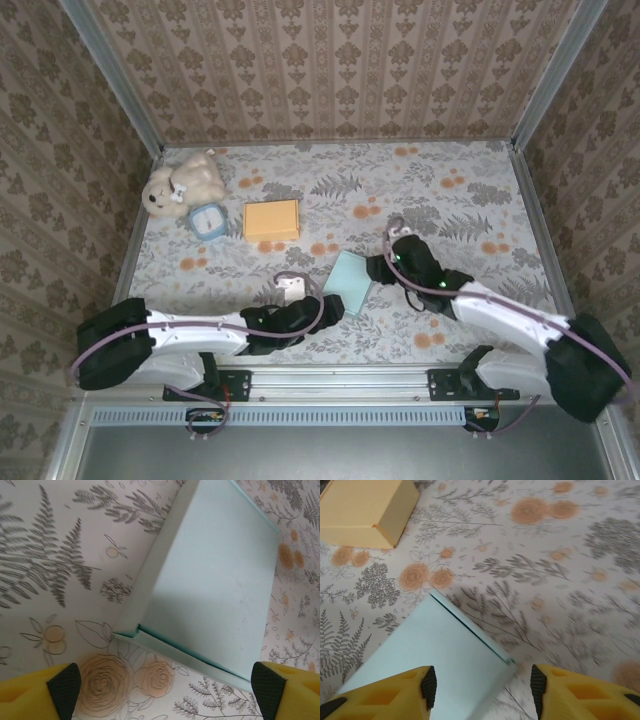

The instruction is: Fold the paper box

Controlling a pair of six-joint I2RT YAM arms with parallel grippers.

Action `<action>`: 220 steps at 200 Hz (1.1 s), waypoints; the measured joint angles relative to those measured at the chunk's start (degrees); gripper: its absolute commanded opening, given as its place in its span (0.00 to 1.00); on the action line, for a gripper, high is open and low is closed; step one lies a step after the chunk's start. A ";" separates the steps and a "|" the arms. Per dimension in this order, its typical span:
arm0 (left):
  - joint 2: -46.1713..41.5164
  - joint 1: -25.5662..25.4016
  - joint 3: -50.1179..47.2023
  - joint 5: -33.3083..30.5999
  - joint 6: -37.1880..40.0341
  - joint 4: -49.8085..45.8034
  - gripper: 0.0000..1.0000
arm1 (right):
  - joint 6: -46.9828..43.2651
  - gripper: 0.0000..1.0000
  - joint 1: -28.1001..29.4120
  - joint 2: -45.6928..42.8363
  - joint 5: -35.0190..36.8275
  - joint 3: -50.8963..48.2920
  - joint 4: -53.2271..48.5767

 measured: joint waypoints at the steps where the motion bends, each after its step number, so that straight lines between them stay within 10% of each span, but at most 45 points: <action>1: 0.04 0.00 0.00 0.04 0.00 0.11 0.90 | -0.11 0.57 -0.07 0.31 -0.13 0.17 0.04; 83: 2.71 -0.52 -0.22 3.39 -4.39 7.91 0.89 | -6.62 0.59 -5.09 18.53 -12.31 7.15 3.54; 220: 9.86 2.51 2.78 2.14 -4.46 10.25 0.89 | -1.49 0.57 -5.60 12.57 -14.93 -1.20 6.75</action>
